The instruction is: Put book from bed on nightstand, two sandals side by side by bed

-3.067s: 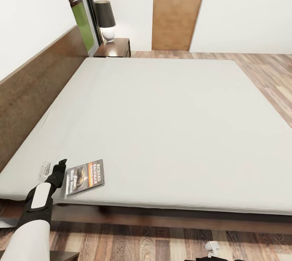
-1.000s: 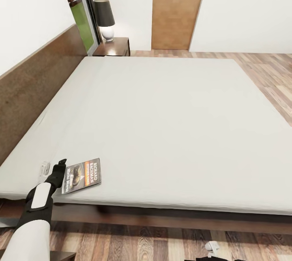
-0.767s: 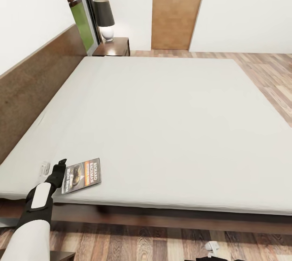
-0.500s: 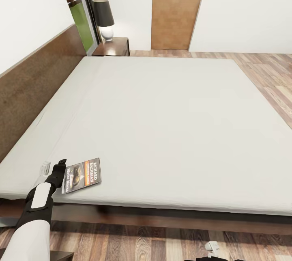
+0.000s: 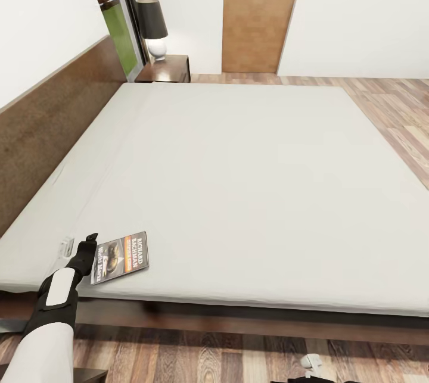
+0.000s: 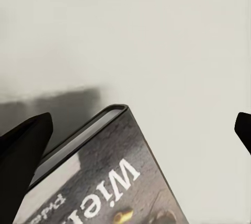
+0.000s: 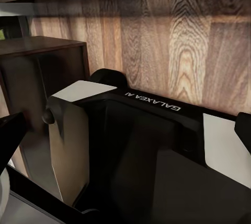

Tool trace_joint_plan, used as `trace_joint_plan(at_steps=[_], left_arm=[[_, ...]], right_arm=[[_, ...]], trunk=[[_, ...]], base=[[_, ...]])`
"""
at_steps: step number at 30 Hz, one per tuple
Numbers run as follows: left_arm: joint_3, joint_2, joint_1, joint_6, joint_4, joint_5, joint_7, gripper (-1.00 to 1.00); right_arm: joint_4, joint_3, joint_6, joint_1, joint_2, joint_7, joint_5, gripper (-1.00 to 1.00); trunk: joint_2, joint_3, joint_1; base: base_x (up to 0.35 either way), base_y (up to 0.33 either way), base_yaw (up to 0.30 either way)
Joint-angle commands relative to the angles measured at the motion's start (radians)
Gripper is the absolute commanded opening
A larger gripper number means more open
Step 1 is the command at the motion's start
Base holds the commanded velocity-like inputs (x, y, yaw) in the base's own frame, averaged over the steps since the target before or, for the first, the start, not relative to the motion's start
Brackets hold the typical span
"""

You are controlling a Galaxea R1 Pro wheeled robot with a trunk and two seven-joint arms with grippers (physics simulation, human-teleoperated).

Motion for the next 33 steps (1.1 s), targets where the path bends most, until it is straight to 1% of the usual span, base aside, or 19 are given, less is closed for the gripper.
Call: trace_joint_plan(at_steps=[1,33], left_arm=[[0.001,-0.001,0.000,0.009,-0.001,0.013,0.009,1.00],[0.001,-0.001,0.000,0.009,-0.001,0.013,0.009,1.00]], right_arm=[[-0.001,-0.007,0.010,0.000,0.000,0.005,0.001,1.00],[-0.001,-0.007,0.010,0.000,0.000,0.005,0.001,1.00]], trunk=[[0.000,-0.001,0.000],[0.000,-0.001,0.000]], base=[[0.000,-0.128,0.000],[0.000,-0.021,0.000]])
